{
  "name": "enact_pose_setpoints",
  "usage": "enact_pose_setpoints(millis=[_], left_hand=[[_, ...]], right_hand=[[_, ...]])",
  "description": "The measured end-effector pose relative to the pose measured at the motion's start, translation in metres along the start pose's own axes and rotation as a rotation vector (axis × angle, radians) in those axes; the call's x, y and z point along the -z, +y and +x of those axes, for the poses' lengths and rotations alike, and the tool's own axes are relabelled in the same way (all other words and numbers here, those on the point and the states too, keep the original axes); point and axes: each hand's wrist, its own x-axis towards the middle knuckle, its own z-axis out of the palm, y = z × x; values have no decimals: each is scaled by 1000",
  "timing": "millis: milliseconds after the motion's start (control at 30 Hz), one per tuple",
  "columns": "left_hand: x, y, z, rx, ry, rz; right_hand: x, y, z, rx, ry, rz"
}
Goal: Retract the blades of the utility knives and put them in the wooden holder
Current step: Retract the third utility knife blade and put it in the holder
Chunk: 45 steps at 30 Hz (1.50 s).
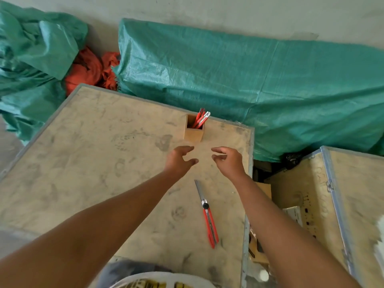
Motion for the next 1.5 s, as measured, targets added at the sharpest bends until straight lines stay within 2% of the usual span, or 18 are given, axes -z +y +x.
enact_pose_setpoints(millis=[300,433,533,667,767,967,1200,1333,1500], left_hand=[[-81,-64,-122,213,-75,19],[-125,-82,-162,226,-136,44],[-150,-87,-178,193,-124,94],[-166,-86,-184,170,-88,271],[-166,-86,-186,146,-70,284],[-154,-93,-185,136,-89,84],[-105,-83,-186,189,-148,-164],[-57,-65,-189,203,-275,-361],[2,-38,-190,166,-274,-533]], right_hand=[[-13,58,-68,-75,-305,-125],[-29,80,-88,-75,-435,-196],[-40,88,-95,-51,-450,-180],[-45,92,-94,-21,-479,-209],[-47,95,-92,-30,-475,-208],[-47,98,-97,-164,-453,-21],[-24,69,-107,-197,-373,222],[-5,35,-115,-172,-345,341],[12,-11,-124,-106,-297,431]])
